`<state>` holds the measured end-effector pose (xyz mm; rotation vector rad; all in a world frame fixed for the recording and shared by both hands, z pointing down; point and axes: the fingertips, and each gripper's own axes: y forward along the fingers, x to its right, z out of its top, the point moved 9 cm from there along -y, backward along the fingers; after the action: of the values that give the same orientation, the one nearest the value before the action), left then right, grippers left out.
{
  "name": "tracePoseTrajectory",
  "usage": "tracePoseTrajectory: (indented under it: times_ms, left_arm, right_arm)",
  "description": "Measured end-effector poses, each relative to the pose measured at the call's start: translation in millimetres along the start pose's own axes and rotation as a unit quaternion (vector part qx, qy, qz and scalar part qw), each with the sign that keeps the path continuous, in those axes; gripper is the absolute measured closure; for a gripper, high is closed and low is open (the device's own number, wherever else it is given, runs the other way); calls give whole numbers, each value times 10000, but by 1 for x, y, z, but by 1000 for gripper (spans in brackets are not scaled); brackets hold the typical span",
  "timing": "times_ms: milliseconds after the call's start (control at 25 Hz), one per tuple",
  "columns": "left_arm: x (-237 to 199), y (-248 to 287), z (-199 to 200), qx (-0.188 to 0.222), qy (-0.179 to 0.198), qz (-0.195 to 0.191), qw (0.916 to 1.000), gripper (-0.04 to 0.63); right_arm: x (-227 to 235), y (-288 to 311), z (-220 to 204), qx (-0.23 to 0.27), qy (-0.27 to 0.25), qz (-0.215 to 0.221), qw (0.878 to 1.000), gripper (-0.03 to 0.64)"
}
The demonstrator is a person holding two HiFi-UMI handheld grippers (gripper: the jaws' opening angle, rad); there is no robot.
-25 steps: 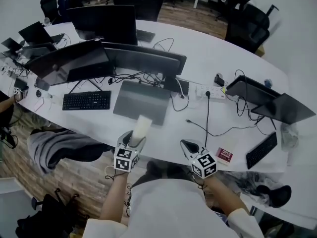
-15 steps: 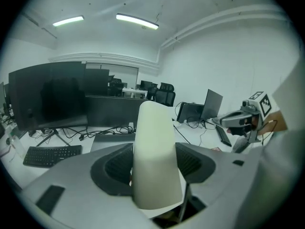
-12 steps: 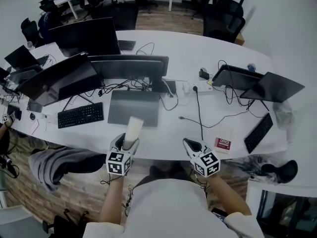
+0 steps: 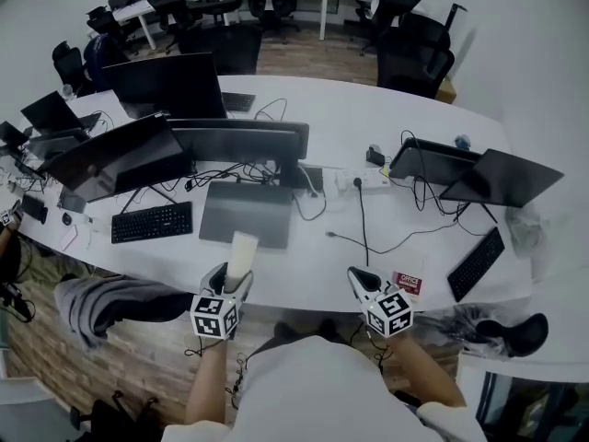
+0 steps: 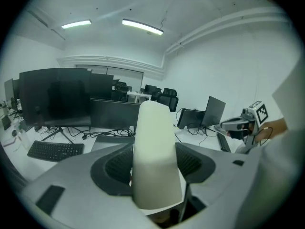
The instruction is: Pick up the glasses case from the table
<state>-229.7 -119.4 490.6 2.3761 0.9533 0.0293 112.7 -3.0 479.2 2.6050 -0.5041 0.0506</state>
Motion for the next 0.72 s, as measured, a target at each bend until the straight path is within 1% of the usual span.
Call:
tracePoseTrajectory:
  times_ms: [160, 400, 720]
  left_arm:
    - [12, -1, 3, 106, -73, 107, 9999, 324]
    - [26, -2, 3, 141, -146, 219, 9996, 324]
    - [34, 0, 3, 149, -169, 254, 9994, 324]
  right_arm:
    - [14, -8, 2, 58, -52, 39, 10000, 618]
    - [32, -16, 1, 70, -88, 58, 9999, 618]
    - [41, -17, -1, 88, -35, 101, 9999, 618]
